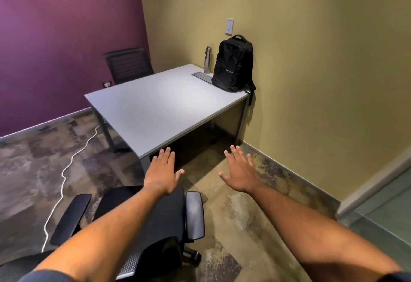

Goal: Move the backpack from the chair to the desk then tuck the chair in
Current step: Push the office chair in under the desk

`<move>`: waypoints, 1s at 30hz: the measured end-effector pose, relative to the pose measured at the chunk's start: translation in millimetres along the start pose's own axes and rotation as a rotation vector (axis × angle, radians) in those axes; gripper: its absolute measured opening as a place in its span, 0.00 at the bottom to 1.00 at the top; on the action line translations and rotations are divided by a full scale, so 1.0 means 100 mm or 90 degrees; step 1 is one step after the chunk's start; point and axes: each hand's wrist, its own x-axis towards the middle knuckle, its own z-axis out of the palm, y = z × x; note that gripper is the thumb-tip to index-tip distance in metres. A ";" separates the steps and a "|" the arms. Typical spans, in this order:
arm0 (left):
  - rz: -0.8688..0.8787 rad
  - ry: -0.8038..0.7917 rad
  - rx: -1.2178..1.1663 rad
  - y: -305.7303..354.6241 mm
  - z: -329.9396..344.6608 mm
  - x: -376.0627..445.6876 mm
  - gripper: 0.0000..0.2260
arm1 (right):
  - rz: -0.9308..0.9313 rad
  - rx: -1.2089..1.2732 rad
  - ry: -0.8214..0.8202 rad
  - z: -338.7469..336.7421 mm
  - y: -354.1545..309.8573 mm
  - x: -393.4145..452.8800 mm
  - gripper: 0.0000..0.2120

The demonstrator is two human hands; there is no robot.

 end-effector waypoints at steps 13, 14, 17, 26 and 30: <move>0.023 -0.062 -0.001 -1.35 0.40 -1.13 0.34 | 0.039 0.063 -0.003 0.67 -1.39 -0.73 0.40; 0.028 -0.067 0.005 -1.52 0.42 -1.24 0.34 | 0.047 0.072 -0.005 0.77 -1.56 -0.81 0.40; 0.031 -0.085 -0.002 -1.96 0.48 -1.55 0.33 | 0.067 0.093 -0.025 1.01 -2.03 -1.04 0.39; 0.009 -0.125 -0.035 -2.75 0.61 -2.25 0.30 | 0.069 0.086 -0.065 1.34 -2.98 -1.51 0.36; -0.007 -0.139 -0.054 -2.88 0.65 -2.48 0.33 | 0.034 0.096 -0.106 1.40 -3.11 -1.60 0.37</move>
